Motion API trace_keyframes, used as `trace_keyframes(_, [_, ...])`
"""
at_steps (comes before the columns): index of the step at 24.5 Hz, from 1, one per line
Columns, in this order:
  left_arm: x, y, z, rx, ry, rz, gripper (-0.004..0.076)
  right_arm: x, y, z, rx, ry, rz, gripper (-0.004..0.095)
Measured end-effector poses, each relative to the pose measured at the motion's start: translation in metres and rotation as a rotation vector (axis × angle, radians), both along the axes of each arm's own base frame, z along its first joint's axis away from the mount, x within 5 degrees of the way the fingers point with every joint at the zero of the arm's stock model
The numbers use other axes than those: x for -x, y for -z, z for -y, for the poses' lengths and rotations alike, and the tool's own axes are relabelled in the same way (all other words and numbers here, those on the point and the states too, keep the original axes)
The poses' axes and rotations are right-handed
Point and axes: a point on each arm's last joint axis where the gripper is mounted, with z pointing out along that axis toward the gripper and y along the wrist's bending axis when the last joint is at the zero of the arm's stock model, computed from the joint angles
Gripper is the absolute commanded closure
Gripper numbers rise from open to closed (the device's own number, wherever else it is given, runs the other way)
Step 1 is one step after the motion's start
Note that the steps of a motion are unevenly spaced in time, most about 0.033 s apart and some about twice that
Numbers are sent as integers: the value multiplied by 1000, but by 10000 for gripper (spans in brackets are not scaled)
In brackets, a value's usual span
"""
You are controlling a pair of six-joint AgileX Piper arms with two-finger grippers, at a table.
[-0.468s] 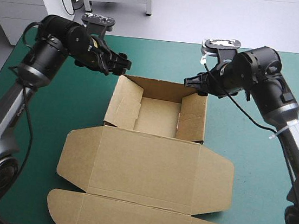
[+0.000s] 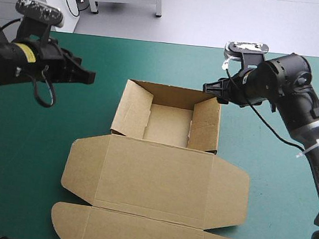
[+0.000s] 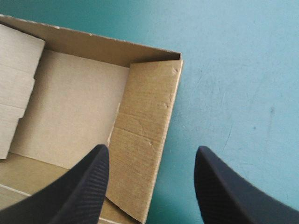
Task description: Fold the box
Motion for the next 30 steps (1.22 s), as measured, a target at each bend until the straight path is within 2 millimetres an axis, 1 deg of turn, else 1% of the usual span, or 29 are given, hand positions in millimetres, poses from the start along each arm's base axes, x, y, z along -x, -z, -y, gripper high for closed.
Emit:
trace_keyframes(2, [11, 13, -5, -14, 0, -33, 732, -6, 14, -3, 13, 8, -42, 396])
trace_keyframes(7, [34, 63, -14, -65, 6, -143, 732, -26, 59, -12, 63, 25, -174, 396])
trace_keyframes(10, [48, 86, -20, -71, 6, -159, 732, -35, 80, -16, 88, 27, -230, 396])
trace_keyframes(16, [68, 132, -28, -96, 6, -219, 732, -51, 112, -24, 97, 44, -317, 398])
trace_keyframes(18, [75, 143, -31, -97, 6, -221, 732, -57, 123, -25, 97, 50, -347, 400])
trace_keyframes(19, [82, 154, -33, -97, 6, -221, 733, -61, 132, -25, 101, 56, -368, 400])
trace_keyframes(20, [85, 160, -35, -97, 6, -222, 732, -63, 136, -25, 103, 60, -377, 438])
trace_keyframes(21, [91, 171, -37, -98, 6, -224, 732, -66, 143, -25, 108, 63, -393, 487])
trace_keyframes(22, [93, 175, -37, -91, 8, -228, 732, -67, 146, -26, 108, 62, -399, 633])
trace_keyframes(23, [99, 187, -39, -86, 10, -236, 732, -69, 150, -28, 105, 59, -412, 704])
trace_keyframes(24, [102, 193, -40, -84, 10, -238, 732, -69, 151, -28, 104, 57, -414, 879])
trace_keyframes(25, [108, 202, -41, -76, 13, -248, 732, -69, 151, -29, 98, 55, -416, 932])
trace_keyframes(28, [115, 214, -43, -64, 17, -267, 732, -71, 151, -27, 102, 57, -404, 928])
trace_keyframes(30, [116, 218, -43, -68, 17, -279, 732, -71, 151, -28, 98, 51, -395, 928])
